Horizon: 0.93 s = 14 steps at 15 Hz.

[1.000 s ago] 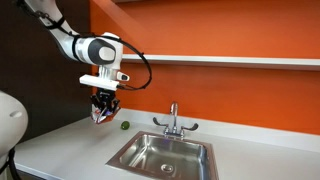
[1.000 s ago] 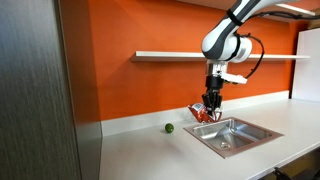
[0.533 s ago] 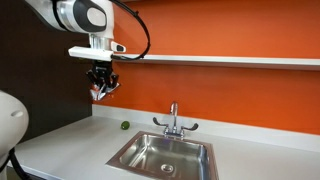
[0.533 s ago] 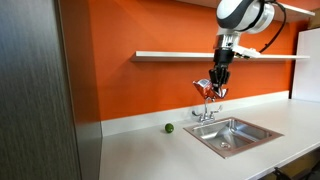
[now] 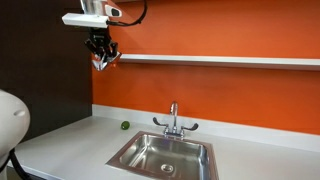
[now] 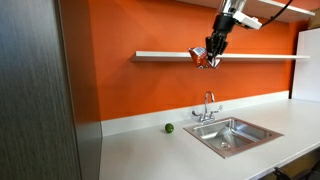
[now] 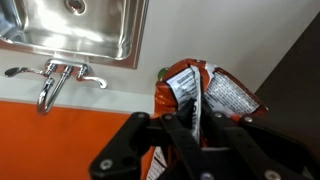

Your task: Pick up the pack of snacks and put it on the shelf

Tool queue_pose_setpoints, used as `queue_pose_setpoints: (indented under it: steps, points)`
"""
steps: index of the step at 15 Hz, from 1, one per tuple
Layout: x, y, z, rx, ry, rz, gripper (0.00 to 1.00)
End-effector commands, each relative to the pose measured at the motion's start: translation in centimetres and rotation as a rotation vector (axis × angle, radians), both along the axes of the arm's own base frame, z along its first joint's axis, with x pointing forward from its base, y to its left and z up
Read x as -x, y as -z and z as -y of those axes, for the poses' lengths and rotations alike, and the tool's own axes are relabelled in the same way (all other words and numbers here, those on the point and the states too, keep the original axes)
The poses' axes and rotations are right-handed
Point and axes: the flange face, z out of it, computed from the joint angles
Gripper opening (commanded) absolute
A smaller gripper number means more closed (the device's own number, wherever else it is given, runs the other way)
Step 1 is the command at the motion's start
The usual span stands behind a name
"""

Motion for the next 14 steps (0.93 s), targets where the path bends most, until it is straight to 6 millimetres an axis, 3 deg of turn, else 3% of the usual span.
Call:
queue_pose_setpoints:
  steps: [1, 4, 8, 14]
  points:
    - [-0.6, -4.9, -0.2, -0.010, 0.030, 0.086, 0.02]
    - [-1.4, -8.7, -0.5, -0.019, 0.027, 0.167, 0.02]
    - [-4.0, -12.7, -1.0, -0.022, 0.029, 0.243, 0.02]
    - [-11.0, -15.2, -1.5, -0.031, 0.042, 0.305, 0.02]
